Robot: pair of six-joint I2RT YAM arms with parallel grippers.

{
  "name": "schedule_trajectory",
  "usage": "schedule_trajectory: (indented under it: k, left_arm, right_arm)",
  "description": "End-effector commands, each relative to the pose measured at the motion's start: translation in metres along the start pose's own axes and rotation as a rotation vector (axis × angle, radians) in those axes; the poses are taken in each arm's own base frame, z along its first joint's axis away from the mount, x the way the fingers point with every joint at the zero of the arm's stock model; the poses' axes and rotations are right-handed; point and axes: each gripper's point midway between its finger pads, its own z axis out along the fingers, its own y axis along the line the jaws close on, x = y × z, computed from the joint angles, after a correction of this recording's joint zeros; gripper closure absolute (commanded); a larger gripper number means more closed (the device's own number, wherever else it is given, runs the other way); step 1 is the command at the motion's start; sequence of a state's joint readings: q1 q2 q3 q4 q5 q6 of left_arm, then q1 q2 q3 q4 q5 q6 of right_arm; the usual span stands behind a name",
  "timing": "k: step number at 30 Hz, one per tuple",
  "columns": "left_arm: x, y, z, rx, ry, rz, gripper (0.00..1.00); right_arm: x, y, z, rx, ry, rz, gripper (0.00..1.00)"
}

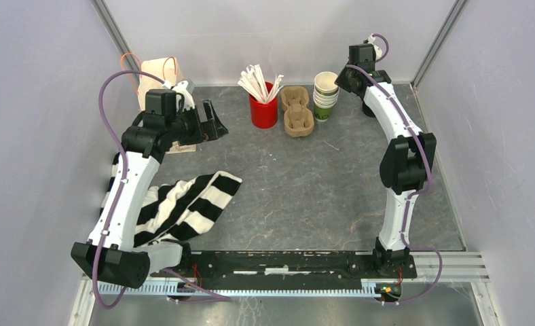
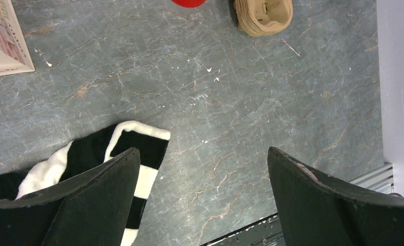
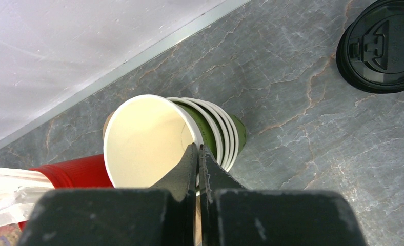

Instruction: Pack the takeout coffee

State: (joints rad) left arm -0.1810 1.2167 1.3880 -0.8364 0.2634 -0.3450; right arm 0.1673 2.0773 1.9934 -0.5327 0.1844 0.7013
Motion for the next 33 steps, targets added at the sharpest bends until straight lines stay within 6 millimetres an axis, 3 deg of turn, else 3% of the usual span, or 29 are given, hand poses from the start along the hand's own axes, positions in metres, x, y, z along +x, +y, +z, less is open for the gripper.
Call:
schedule_trajectory:
  k: [1,12,17,20,22,27,33]
  left_arm:
    - [-0.015,-0.009,-0.012,0.023,-0.054,0.084,0.00]
    - [-0.017,-0.026,-0.006,0.064,-0.046,0.114,0.00]
    - [-0.019,-0.037,-0.007,0.080,-0.048,0.140,0.00]
    - [-0.018,-0.045,-0.005,0.093,-0.041,0.150,0.00]
    - [-0.016,-0.051,-0.002,0.107,-0.032,0.143,0.00]
    - [-0.006,-0.068,0.000,0.189,0.011,0.041,0.00]
    - [0.020,-0.087,-0.009,0.293,0.108,-0.114,0.00]
  right_arm:
    - [-0.049,0.024,-0.035,-0.088,-0.105,0.103,1.00]
    - [-0.086,0.034,-0.087,-0.153,-0.173,0.148,1.00]
    - [-0.106,0.039,-0.126,-0.208,-0.210,0.125,1.00]
    - [-0.104,0.047,-0.158,-0.300,-0.199,0.009,1.00]
    - [-0.088,0.052,-0.177,-0.391,-0.164,-0.105,1.00]
    - [-0.009,0.032,-0.214,-0.523,-0.001,-0.288,1.00]
    - [0.116,0.010,-0.237,-0.615,0.239,-0.496,1.00]
